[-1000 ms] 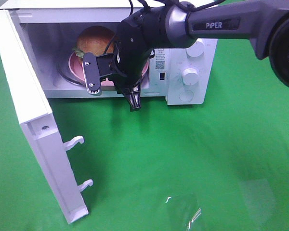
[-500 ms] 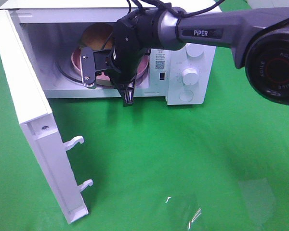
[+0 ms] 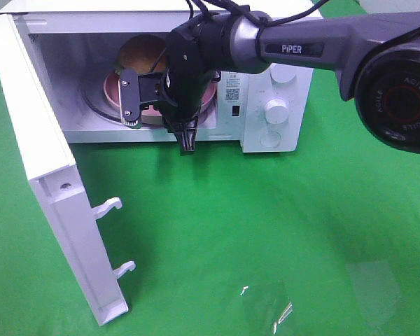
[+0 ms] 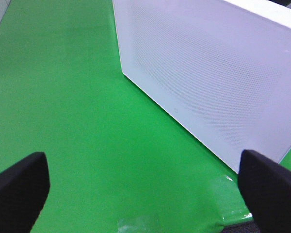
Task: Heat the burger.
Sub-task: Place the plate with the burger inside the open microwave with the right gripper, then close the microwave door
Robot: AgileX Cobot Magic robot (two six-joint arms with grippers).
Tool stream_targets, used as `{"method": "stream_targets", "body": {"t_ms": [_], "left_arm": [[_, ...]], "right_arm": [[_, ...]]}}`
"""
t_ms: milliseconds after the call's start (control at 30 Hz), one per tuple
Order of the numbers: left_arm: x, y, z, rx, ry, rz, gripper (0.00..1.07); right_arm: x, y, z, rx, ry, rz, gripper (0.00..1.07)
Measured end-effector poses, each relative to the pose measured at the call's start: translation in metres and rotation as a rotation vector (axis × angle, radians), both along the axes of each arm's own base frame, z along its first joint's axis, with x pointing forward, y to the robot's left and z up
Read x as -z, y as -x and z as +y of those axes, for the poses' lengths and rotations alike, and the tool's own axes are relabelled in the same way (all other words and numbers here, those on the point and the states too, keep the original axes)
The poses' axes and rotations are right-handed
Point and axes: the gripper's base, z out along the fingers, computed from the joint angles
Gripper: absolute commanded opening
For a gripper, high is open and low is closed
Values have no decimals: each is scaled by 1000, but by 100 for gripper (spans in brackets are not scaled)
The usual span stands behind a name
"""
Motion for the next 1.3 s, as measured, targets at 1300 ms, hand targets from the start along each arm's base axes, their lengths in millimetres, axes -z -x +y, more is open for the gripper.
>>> {"method": "stream_targets", "body": {"t_ms": [1300], "left_arm": [[0,0,0,0,0,0,98]], "right_arm": [[-19,47,-21,-17,-44,-37,75]]}}
